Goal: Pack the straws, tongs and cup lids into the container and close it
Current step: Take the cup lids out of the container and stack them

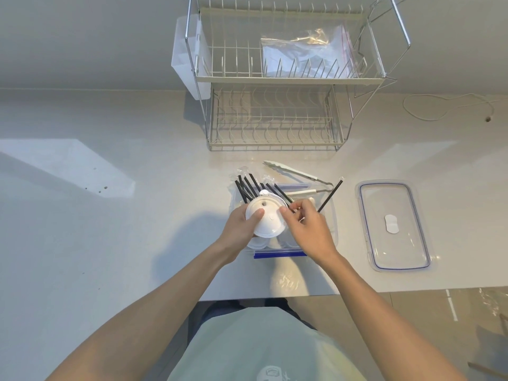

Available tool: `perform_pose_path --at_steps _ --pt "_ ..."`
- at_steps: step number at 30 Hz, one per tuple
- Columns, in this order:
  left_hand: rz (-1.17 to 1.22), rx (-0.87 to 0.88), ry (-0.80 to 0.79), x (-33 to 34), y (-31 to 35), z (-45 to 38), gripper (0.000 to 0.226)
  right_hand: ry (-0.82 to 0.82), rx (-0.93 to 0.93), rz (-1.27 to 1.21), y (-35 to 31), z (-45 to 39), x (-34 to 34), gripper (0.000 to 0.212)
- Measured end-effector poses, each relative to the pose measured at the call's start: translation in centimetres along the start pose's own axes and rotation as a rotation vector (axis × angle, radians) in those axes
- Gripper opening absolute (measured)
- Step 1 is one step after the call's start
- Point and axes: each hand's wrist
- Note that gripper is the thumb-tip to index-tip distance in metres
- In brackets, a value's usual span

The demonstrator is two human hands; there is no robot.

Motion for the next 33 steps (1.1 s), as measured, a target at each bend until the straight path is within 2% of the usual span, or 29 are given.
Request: perform_pose_path --at_steps 3,5,7,9,12,15,17,18,21,23,25,27,29,31,33 --pt "-0.032 0.013 0.052 -0.8 0.2 0.0 0.027 0.04 -0.02 -0.118 0.0 -0.3 -1.7 0.025" --pt "-0.035 0.048 0.087 -1.3 0.6 0.0 0.02 -0.003 -0.147 -0.08 -0.8 0.1 -1.9 0.015" --pt "0.004 0.061 0.155 -1.8 1.3 0.1 0.013 -0.047 -0.347 0.098 -2.3 1.0 -1.2 0.015" --pt "0.042 0.04 0.238 -2.5 2.0 0.2 0.014 -0.034 -0.557 0.365 -4.0 1.8 0.5 0.037" --pt "0.088 0.01 0.32 -4.3 3.3 0.9 0.03 0.043 -0.709 0.606 -6.8 2.7 3.8 0.044" --pt "0.211 0.007 0.256 -7.6 4.1 2.1 0.051 0.068 -0.712 0.534 -9.3 3.7 6.9 0.032" --pt "0.23 0.004 0.286 -10.0 3.8 2.8 0.059 0.003 -0.654 0.44 -10.3 4.2 8.7 0.024" --pt "0.219 -0.003 0.346 -11.2 3.4 3.2 0.056 -0.05 -0.596 0.381 -10.5 4.5 9.5 0.022" --pt "0.108 -0.065 0.519 -13.9 0.6 4.2 0.033 -0.36 -0.214 0.008 -11.2 5.3 11.7 0.015" --pt "0.09 -0.142 0.464 -15.1 -1.2 4.9 0.041 -0.553 0.025 -0.227 -11.2 5.5 12.9 0.02" --pt "0.175 -0.157 0.389 -15.6 -3.0 5.4 0.038 -0.666 0.186 -0.318 -10.8 5.5 14.2 0.026" --pt "0.184 -0.153 0.421 -15.7 -4.3 5.7 0.034 -0.645 0.319 -0.323 -10.2 5.6 15.3 0.025" --pt "0.082 -0.151 0.469 -15.5 -5.5 5.5 0.035 -0.541 0.41 -0.261 -9.2 5.7 16.4 0.023" --pt "-0.044 -0.126 0.441 -15.0 -6.4 5.1 0.037 -0.442 0.422 -0.149 -8.0 5.7 17.3 0.026" --pt "-0.148 -0.1 0.408 -14.4 -6.9 4.6 0.038 -0.363 0.358 0.047 -7.0 5.4 18.0 0.033"
Point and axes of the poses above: each hand's wrist, its own z-axis away from the middle knuckle, its own x-axis out of the palm, y = z × x, and after that the axes turned 13 degrees about x, right-handed
